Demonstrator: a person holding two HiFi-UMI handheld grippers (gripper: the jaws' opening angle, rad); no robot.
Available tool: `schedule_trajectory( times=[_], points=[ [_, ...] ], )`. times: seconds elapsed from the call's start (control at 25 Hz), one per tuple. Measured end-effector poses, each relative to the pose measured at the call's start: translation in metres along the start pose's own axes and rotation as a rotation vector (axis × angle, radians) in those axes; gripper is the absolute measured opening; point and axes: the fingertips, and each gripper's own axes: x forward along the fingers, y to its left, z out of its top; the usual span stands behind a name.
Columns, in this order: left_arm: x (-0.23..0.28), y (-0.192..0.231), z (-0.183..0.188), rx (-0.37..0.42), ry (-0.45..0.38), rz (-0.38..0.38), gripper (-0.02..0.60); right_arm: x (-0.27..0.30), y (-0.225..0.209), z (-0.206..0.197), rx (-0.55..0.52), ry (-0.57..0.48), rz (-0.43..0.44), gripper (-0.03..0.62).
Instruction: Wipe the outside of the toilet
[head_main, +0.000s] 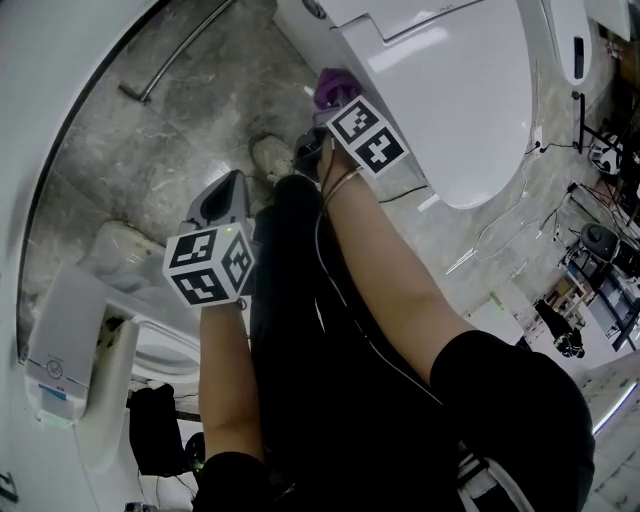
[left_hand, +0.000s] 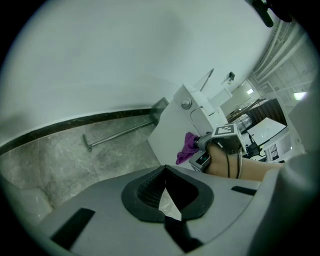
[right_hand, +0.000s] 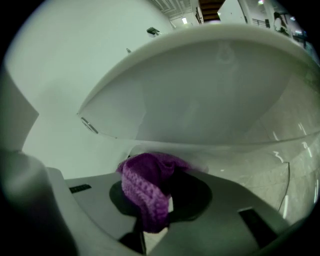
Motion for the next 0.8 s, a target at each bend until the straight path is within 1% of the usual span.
schedule_trajectory(
  times=[0.12, 0.24, 0.44, 0.68, 0.8],
  points=[
    [0.001, 0.003, 0.002, -0.015, 0.006, -0.001, 0.008, 0.01, 0.014, 0.001, -0.018, 0.001, 0.006, 0.074],
    [-0.001, 0.004, 0.01, -0.016, 0.0, -0.009, 0.008, 0.021, 0.029, 0.002, -0.012, 0.001, 0.018, 0.075],
    [-0.002, 0.013, 0.024, -0.023, -0.016, -0.009, 0.008, 0.04, 0.065, 0.005, -0.039, -0.003, 0.065, 0.074],
    [-0.002, 0.027, 0.042, 0.003, -0.018, 0.02, 0.008, 0.062, 0.112, 0.012, -0.059, -0.001, 0.12, 0.074],
    [-0.004, 0.035, 0.052, 0.005, -0.026, 0.033, 0.008, 0.075, 0.132, 0.016, -0.036, 0.001, 0.131, 0.074]
  ],
)
